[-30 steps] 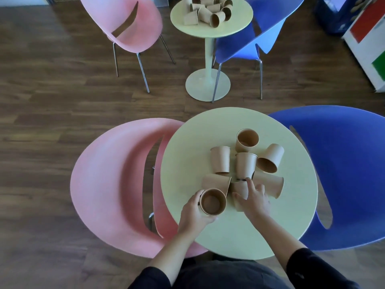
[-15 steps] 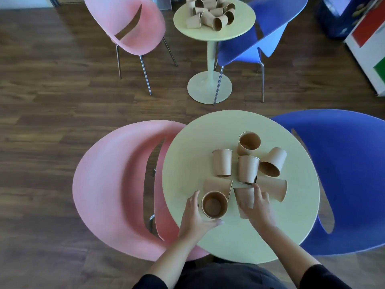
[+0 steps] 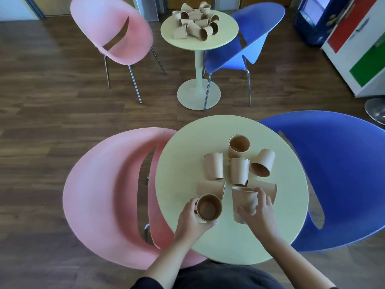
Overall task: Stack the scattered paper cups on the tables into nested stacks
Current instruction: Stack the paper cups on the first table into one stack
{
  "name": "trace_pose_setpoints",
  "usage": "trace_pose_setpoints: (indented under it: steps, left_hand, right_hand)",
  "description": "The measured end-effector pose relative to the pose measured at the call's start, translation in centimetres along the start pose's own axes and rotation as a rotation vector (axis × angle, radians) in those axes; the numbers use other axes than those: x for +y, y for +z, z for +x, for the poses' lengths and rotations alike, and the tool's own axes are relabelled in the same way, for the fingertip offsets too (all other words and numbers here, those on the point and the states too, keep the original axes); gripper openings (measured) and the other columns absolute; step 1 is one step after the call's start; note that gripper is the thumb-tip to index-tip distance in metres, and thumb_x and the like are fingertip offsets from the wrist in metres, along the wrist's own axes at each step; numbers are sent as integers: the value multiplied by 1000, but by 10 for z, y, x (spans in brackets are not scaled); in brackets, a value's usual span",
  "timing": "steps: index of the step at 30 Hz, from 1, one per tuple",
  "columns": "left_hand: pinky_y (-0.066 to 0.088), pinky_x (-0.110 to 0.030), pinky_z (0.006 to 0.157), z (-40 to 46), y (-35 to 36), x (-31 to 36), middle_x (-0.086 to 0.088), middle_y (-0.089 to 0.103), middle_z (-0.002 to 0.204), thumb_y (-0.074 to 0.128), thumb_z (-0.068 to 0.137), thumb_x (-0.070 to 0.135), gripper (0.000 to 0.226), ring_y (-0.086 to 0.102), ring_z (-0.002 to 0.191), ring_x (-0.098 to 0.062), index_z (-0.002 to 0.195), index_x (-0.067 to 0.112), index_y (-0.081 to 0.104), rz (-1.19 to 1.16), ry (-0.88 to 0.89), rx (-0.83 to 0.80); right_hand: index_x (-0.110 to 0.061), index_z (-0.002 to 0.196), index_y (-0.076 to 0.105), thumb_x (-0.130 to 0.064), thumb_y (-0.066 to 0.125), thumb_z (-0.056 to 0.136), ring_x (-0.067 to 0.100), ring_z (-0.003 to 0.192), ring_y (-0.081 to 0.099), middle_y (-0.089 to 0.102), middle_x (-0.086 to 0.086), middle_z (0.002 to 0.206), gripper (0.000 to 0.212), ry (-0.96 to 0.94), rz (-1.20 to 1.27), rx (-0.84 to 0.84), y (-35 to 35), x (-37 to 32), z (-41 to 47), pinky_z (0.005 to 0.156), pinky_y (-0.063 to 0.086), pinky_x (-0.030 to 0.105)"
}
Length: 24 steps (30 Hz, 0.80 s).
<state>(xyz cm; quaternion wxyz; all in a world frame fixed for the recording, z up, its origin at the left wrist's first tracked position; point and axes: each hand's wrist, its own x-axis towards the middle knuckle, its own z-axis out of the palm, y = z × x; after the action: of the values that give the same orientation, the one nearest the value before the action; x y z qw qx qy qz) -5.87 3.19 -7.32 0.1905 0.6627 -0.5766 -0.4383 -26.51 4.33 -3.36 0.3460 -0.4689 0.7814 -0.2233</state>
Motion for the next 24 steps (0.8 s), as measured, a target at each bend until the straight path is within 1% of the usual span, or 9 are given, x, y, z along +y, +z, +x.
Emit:
trace_pose_setpoints:
  steps: [3, 6, 8, 11, 14, 17, 19, 22, 24]
  left_hand:
    - [49, -25, 90, 0, -1, -1, 21, 61, 109, 91, 53, 45, 73, 59, 104, -4, 112, 39, 49, -20, 5, -1]
    - [50, -28, 91, -1, -1, -1, 22, 61, 110, 87, 51, 51, 73, 57, 105, -1, 113, 39, 50, -36, 7, -4]
    - [52, -30, 90, -2, -1, -1, 22, 62, 110, 87, 51, 50, 73, 58, 105, 0, 114, 37, 52, -47, 17, 5]
    - [53, -29, 89, -4, -1, 0, 22, 64, 109, 88, 52, 46, 71, 59, 103, 1, 113, 36, 54, -56, 29, 16]
    - [52, -27, 88, -5, -1, 0, 22, 64, 108, 85, 52, 46, 69, 60, 102, 0, 113, 36, 54, -61, 25, 20]
    - [53, -29, 86, -5, -1, 0, 17, 65, 104, 81, 54, 41, 62, 61, 98, -3, 110, 34, 55, -68, 5, 18]
    - [53, -28, 85, -4, -1, 1, 15, 65, 101, 81, 58, 34, 54, 61, 96, -5, 105, 33, 55, -61, -4, 18]
    - [52, -26, 84, -4, 0, 3, 15, 66, 102, 81, 63, 31, 51, 61, 97, -6, 107, 34, 55, -77, -17, 12]
    - [53, -28, 85, -3, 0, 3, 15, 66, 104, 79, 63, 31, 52, 61, 98, -8, 109, 34, 55, -79, -24, 15]
  right_hand:
    - [-15, 134, 31, -29, 79, 73, 27, 112, 53, 44, 7, 132, 78, -74, 75, 30, -2, -12, -7, 81, 48, 34]
    - [-16, 131, 31, -29, 83, 66, 20, 106, 54, 42, -2, 124, 84, -128, 150, 39, -2, -26, -14, 77, 45, 29]
    - [-17, 133, 30, -29, 85, 63, 14, 104, 50, 39, -5, 121, 90, -194, 174, 43, -2, -37, -18, 79, 42, 25]
    - [-18, 142, 24, -28, 86, 62, 1, 106, 39, 37, -6, 120, 102, -297, 143, 2, 1, -50, -20, 83, 35, 9]
    - [-17, 144, 26, -25, 84, 63, -2, 108, 37, 36, -4, 124, 101, -374, 127, -69, 8, -55, -19, 85, 28, -5]
    - [-24, 140, 30, -30, 80, 64, -5, 108, 39, 36, -6, 126, 91, -408, 103, -154, 16, -56, -18, 85, 30, -4]
    - [-25, 141, 28, -34, 78, 67, -2, 109, 40, 36, -7, 127, 90, -428, 67, -192, 21, -55, -17, 85, 31, -3]
    - [-21, 145, 22, -34, 75, 73, 7, 118, 41, 30, -7, 136, 90, -418, -23, -263, 26, -50, -17, 89, 33, 8]
    - [-19, 144, 24, -34, 73, 73, 14, 126, 40, 26, -5, 142, 87, -413, -84, -301, 30, -42, -16, 96, 33, 15]
